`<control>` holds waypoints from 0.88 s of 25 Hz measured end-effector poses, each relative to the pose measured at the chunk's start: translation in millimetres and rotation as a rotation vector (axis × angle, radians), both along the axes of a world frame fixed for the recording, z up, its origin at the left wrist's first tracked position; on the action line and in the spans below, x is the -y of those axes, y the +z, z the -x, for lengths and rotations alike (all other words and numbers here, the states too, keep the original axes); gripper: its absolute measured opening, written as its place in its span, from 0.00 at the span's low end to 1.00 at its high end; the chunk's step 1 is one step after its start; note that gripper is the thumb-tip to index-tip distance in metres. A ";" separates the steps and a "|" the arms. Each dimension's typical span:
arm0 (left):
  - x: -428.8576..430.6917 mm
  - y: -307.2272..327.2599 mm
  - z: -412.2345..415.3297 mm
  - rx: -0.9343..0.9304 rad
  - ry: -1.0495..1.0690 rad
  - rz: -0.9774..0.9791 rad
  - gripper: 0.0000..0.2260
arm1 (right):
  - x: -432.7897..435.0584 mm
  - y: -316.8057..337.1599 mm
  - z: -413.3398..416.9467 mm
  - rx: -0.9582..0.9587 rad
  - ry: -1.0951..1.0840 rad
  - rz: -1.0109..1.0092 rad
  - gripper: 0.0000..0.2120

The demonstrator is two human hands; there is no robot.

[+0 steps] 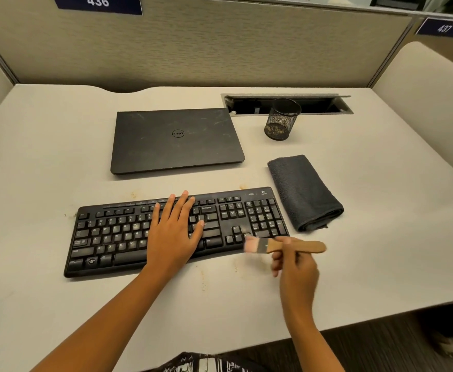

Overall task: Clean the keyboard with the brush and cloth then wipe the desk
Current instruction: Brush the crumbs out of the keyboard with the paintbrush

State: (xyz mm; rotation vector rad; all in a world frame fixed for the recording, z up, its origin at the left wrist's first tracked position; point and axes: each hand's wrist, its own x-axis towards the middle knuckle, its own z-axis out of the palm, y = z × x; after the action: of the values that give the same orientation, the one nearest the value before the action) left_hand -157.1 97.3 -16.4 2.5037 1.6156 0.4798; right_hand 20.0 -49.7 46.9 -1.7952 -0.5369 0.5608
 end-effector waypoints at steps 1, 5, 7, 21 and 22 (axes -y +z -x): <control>-0.2 0.1 0.1 -0.001 0.001 0.002 0.30 | 1.1 0.6 -9.5 0.004 -0.114 -0.027 0.12; -0.3 -0.4 0.6 -0.005 0.001 0.002 0.30 | -1.3 2.3 -38.5 0.066 -0.259 0.087 0.14; -0.3 -0.5 0.8 -0.003 -0.001 0.002 0.30 | -9.6 2.6 -24.6 0.045 -0.110 0.141 0.14; -0.4 0.1 0.9 0.011 -0.007 0.008 0.30 | -14.0 4.8 -3.6 0.101 -0.070 0.144 0.13; -0.3 0.0 0.9 0.011 -0.006 0.007 0.30 | -13.1 4.9 -12.5 0.098 -0.131 0.126 0.13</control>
State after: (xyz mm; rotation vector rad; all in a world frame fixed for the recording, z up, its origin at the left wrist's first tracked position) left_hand -158.0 97.5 -16.3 2.4960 1.6021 0.4847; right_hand 32.6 -36.6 51.8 -1.9694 -0.4552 0.4260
